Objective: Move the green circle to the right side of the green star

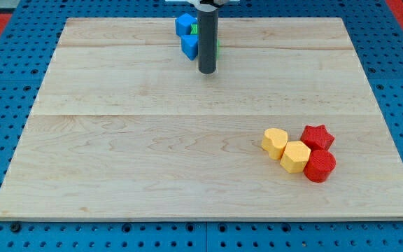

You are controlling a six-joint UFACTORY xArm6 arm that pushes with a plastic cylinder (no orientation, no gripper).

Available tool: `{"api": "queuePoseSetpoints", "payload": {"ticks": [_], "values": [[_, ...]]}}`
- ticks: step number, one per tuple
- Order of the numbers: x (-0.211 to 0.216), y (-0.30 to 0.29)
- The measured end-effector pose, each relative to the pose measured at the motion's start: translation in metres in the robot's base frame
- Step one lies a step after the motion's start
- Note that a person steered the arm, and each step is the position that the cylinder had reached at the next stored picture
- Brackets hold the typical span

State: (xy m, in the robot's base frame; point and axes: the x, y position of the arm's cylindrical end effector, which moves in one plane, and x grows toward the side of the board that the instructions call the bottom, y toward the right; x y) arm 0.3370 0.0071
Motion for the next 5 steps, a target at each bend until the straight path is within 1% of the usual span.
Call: {"api": "queuePoseSetpoints", "payload": {"ticks": [1,2,5], "values": [[-0.002,-0.010],[-0.002,-0.037],[-0.013,-0.031]]}}
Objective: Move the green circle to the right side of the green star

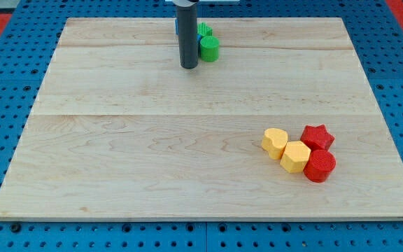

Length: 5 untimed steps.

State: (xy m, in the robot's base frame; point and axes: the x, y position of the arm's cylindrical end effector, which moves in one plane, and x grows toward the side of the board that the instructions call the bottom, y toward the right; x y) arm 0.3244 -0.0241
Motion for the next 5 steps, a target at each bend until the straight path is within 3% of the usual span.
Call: {"api": "queuePoseSetpoints", "payload": {"ticks": [5], "values": [[-0.010,0.011]]}}
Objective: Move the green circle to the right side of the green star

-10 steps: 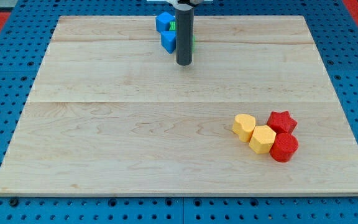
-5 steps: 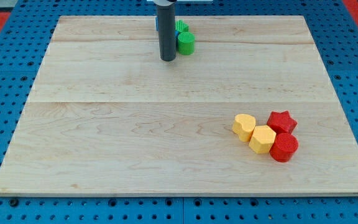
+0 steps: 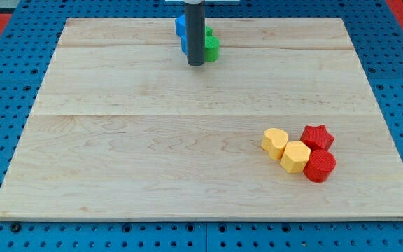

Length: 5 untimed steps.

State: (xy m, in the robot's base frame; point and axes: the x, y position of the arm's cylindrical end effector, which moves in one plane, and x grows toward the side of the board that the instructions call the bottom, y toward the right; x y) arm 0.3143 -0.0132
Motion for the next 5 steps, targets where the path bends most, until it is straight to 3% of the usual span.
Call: {"api": "queuePoseSetpoints", "payload": {"ticks": [5], "values": [[-0.011,0.028]]}}
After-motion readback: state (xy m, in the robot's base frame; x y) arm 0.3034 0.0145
